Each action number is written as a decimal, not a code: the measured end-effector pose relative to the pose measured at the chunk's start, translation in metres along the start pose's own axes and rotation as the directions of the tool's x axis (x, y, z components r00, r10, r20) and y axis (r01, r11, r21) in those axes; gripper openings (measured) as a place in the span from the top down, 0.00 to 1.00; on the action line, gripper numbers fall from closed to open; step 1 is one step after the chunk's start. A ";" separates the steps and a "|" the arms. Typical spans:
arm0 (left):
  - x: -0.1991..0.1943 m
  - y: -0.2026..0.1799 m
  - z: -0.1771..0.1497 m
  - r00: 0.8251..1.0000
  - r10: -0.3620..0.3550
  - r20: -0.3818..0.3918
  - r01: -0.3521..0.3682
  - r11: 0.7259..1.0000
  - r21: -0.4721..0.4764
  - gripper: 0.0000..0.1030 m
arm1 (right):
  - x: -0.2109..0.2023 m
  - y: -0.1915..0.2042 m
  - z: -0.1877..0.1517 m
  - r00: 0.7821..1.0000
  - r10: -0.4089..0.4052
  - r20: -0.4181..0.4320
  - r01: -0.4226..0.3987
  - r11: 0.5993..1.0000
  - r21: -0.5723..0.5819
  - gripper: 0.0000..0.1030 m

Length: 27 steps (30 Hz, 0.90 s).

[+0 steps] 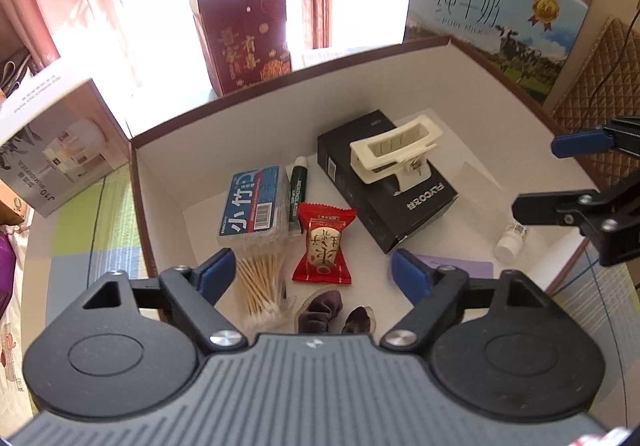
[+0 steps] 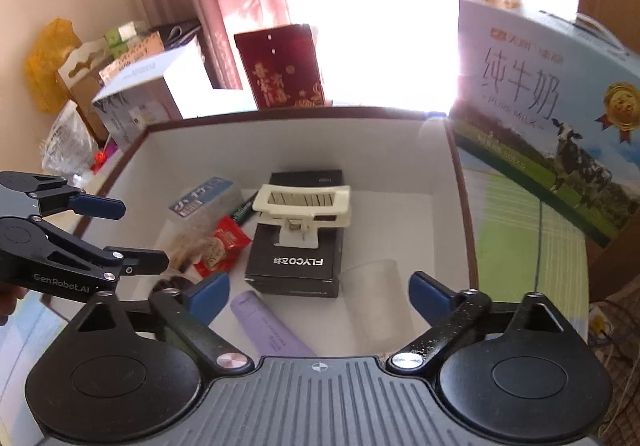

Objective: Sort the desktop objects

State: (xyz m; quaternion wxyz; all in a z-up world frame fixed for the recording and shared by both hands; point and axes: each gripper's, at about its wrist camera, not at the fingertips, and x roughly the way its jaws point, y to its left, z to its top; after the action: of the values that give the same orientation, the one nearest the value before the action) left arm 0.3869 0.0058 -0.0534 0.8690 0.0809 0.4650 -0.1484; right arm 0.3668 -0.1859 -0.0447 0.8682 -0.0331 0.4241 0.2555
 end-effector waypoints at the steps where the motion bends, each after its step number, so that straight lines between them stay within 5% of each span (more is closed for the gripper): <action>1: -0.004 -0.001 -0.001 1.000 -0.003 0.007 0.003 1.000 -0.002 0.17 | -0.004 0.002 -0.001 1.000 -0.005 0.005 0.005 1.000 -0.002 0.02; 14: -0.051 -0.005 -0.019 0.996 0.007 0.087 -0.003 0.999 -0.052 0.08 | -0.047 0.019 -0.028 0.997 -0.055 0.047 0.053 0.998 0.037 0.02; 27: -0.110 -0.031 -0.059 0.981 0.122 0.148 -0.106 0.988 -0.111 0.03 | -0.088 0.032 -0.064 0.993 -0.065 0.094 0.060 0.996 0.059 0.02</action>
State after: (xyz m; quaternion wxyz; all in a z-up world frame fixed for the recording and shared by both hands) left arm 0.2723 0.0130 0.0051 0.9125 0.0508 0.3979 -0.0800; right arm 0.2605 -0.2122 -0.0145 0.8958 -0.0099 0.3876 0.2175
